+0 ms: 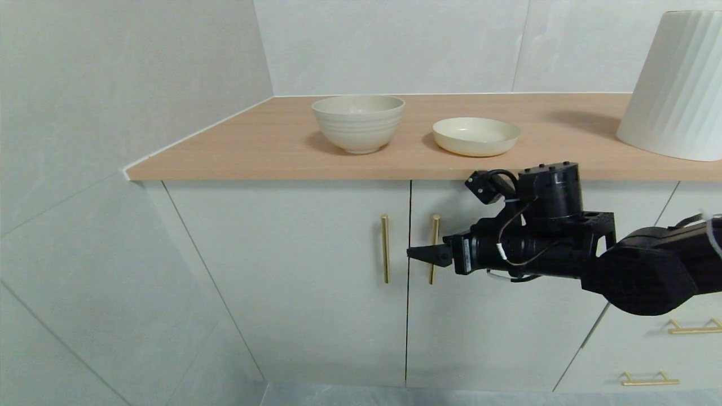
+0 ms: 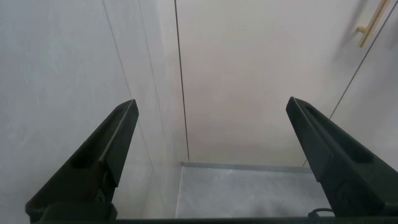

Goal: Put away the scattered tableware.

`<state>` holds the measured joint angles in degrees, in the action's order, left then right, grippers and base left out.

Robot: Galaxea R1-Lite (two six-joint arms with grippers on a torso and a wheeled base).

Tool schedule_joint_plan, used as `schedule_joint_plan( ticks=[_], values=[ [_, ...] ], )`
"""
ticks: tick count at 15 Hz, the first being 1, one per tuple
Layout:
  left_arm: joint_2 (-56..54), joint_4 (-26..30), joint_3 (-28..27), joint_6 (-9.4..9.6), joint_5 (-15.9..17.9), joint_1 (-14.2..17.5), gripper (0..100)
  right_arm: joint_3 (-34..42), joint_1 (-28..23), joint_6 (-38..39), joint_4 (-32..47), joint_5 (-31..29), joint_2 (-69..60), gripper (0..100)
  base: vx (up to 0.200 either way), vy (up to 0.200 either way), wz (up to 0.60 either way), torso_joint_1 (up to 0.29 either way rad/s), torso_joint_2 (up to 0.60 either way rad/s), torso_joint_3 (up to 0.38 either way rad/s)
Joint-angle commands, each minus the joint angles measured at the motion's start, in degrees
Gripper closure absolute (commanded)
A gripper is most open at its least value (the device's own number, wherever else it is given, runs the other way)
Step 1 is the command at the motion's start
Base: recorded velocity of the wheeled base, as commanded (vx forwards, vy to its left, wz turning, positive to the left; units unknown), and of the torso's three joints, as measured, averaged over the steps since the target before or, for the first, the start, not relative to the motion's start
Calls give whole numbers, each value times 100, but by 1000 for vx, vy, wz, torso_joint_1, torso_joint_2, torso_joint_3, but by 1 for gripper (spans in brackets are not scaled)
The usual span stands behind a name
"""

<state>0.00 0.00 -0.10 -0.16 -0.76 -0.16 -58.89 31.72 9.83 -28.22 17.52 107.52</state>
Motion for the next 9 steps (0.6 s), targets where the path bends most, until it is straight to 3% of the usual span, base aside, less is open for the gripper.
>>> schedule_joint_plan(
  ticks=[1, 9],
  values=[
    [0, 0, 1, -2, -4, -2, 0, 27, 106, 2, -280, -161, 454, 0, 0, 0, 0, 0, 0, 0],
    [0, 0, 1, -2, -4, -2, 0, 141, 177, 265, -790, -196, 463, 0, 0, 0, 0, 0, 0, 0]
  ],
)
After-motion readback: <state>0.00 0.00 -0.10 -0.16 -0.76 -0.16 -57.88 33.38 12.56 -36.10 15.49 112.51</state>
